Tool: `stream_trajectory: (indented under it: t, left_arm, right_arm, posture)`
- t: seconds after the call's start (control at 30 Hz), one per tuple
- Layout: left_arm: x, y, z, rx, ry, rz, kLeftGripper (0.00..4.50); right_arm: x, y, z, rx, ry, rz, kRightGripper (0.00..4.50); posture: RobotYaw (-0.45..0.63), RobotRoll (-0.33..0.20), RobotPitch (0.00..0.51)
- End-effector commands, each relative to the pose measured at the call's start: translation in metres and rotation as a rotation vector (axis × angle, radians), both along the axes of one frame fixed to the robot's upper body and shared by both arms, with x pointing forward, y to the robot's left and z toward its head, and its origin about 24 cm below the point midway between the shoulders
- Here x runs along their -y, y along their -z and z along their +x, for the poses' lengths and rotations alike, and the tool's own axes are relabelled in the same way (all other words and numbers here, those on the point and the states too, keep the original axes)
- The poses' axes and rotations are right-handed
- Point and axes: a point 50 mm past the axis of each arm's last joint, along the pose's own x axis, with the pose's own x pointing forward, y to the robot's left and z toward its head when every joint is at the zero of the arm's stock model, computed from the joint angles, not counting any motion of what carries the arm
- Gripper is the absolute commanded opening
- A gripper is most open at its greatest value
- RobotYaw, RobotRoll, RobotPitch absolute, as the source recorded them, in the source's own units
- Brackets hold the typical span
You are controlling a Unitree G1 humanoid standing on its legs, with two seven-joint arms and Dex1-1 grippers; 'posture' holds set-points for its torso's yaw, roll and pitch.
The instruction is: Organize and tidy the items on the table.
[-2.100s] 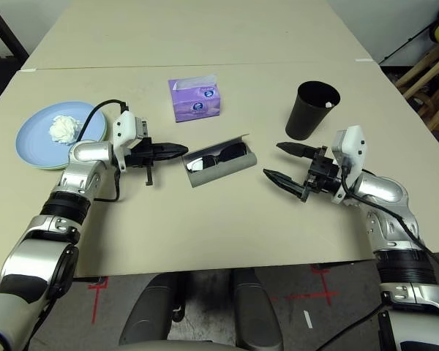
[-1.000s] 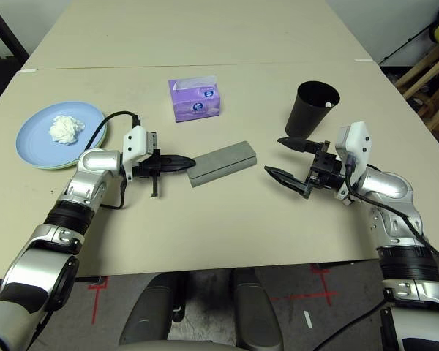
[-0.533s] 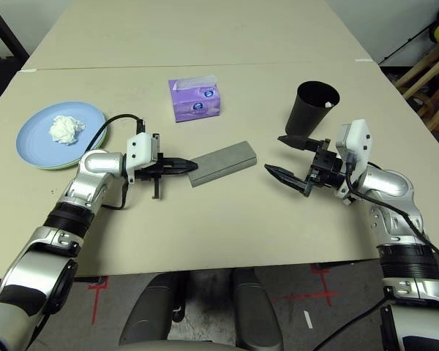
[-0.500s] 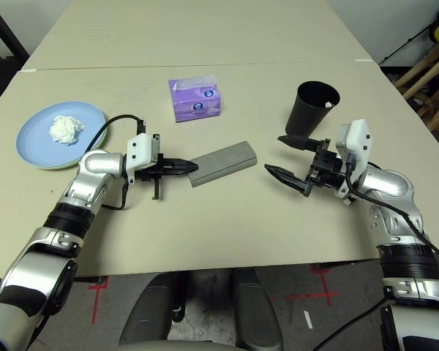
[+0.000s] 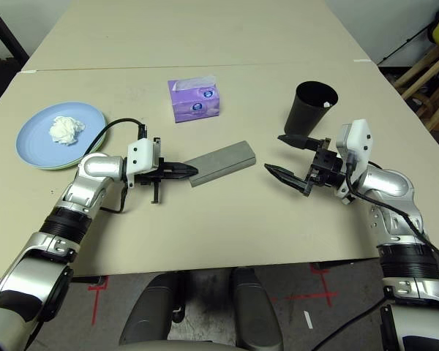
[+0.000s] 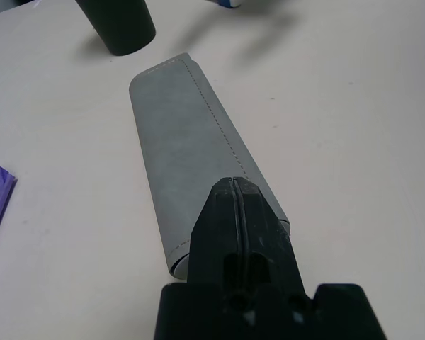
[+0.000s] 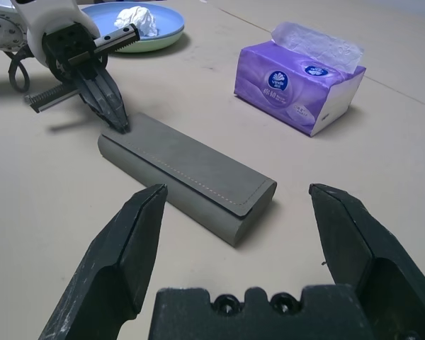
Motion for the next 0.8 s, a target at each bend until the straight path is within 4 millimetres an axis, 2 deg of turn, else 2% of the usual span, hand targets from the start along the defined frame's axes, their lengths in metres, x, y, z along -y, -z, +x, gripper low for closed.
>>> stream_trajectory:
  t: [0.03,0.4,0.8]
  left_arm:
    - [-0.002,0.014,-0.002,-0.057,-0.004,0.055,0.07]
    - [0.006,-0.023,0.005,-0.053,0.008,-0.215,0.07]
    - [0.018,-0.04,0.001,-0.022,0.064,-0.244,0.07]
  right_arm:
    - [0.003,0.0,-0.002,0.005,0.009,-0.011,4.5]
    - [0.003,0.002,-0.002,-0.003,0.001,-0.014,4.5]
    - [0.003,0.002,-0.001,-0.005,-0.004,-0.018,4.5]
  posture:
    - [0.02,0.0,0.174]
    - [0.03,0.0,0.171]
    - [0.03,0.0,0.164]
